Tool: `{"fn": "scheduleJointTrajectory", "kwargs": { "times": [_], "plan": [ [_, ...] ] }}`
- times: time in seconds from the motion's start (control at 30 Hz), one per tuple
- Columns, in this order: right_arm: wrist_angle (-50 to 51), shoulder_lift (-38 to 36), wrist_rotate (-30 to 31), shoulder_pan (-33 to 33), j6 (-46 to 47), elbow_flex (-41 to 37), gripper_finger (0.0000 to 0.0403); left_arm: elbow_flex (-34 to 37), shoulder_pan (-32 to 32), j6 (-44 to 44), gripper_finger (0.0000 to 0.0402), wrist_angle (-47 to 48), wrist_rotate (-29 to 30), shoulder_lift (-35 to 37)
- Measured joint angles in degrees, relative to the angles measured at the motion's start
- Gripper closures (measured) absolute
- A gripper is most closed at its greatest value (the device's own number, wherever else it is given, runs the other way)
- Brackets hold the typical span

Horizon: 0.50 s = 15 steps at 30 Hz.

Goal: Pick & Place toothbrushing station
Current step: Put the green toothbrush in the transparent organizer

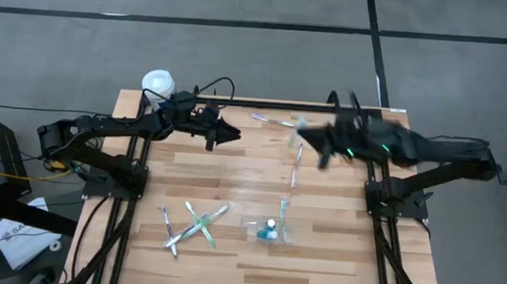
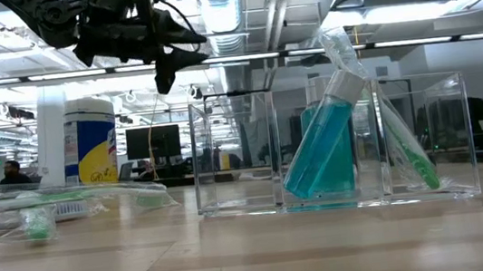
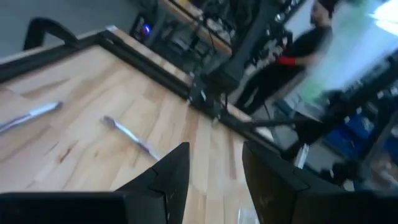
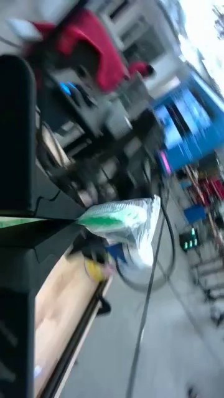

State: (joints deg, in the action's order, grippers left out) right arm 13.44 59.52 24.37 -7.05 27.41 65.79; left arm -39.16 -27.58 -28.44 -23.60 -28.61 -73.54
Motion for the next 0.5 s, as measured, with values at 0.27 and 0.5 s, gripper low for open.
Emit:
{"fn": "scheduleJointTrajectory", "kwargs": {
  "times": [0.27, 0.5],
  "plan": [
    [6.6, -1.0, 24.8, -30.2, 0.9, 1.7, 0.0403, 0.0, 6.2, -3.6, 0.0259, -2.3, 7.3, 0.0],
    [20.9, 6.7, 33.8, -41.7, 19.6, 1.2, 0.0403, 0.0, 14.2, -3.6, 0.0259, -2.4, 15.9, 0.0]
  ]
}}
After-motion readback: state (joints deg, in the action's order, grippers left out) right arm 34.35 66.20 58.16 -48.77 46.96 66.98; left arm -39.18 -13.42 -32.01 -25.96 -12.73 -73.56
